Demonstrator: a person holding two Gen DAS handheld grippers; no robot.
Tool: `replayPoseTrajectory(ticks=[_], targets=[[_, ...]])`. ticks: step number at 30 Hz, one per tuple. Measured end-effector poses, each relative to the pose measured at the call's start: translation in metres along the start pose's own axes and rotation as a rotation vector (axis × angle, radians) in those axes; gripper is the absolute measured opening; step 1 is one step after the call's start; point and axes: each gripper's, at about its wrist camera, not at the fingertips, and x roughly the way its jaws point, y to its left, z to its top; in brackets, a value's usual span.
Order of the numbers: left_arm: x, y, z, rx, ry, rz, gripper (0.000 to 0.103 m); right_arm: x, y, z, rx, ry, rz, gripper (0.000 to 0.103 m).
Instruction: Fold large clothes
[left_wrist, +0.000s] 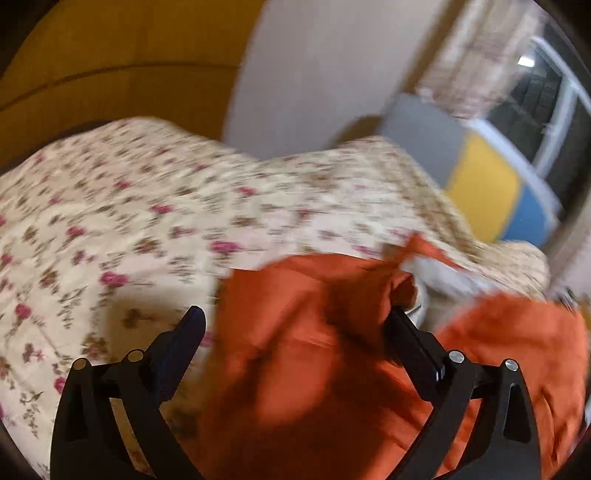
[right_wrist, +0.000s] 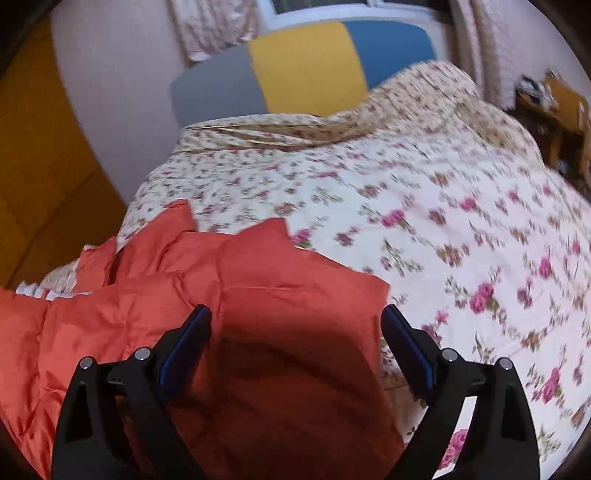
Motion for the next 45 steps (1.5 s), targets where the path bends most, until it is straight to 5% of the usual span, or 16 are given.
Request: replayPoseTrajectory(ticks=[3,8,11,13,15,16,25,37,41,43,45], targets=[[0.008,0.028,0.002,-0.099,0.053,-0.087,0.098,-0.008,-0.023,-0.004,0.07,0.012,0.029,0.098],[0.0,0.037,-0.013,-0.034,0.099,-0.274,0.099,-0.012,-0.056,-0.011,0.109,0.138,0.151,0.101],[0.005,0.038,-0.024,-0.009,0.142,-0.31,0.1,0.006,-0.067,-0.014,0.181,0.235,0.301,0.1],[0.019,0.034,-0.029,-0.018,0.213,-0.315,0.1,0.009,-0.065,-0.013,0.182,0.228,0.325,0.099],[0.025,0.026,-0.031,0.002,0.232,-0.297,0.1,0.011,-0.058,-0.013,0.166,0.236,0.34,0.086],[0.025,0.018,-0.033,0.049,0.237,-0.284,0.099,0.012,-0.055,-0.014,0.168,0.239,0.369,0.067],[0.002,0.009,-0.056,0.141,0.281,-0.337,0.066,-0.013,-0.055,-0.038,0.171,0.234,0.434,0.047],[-0.075,0.01,-0.125,0.175,0.302,-0.402,0.066,-0.097,-0.103,-0.097,0.199,0.216,0.429,0.047],[-0.094,0.015,-0.132,0.164,0.292,-0.393,0.07,-0.122,-0.102,-0.1,0.141,0.179,0.347,0.062],[-0.107,0.021,-0.127,0.135,0.262,-0.385,0.07,-0.137,-0.093,-0.097,0.07,0.132,0.273,0.078],[-0.116,0.025,-0.121,0.101,0.231,-0.387,0.075,-0.152,-0.082,-0.09,0.007,0.067,0.226,0.08]])
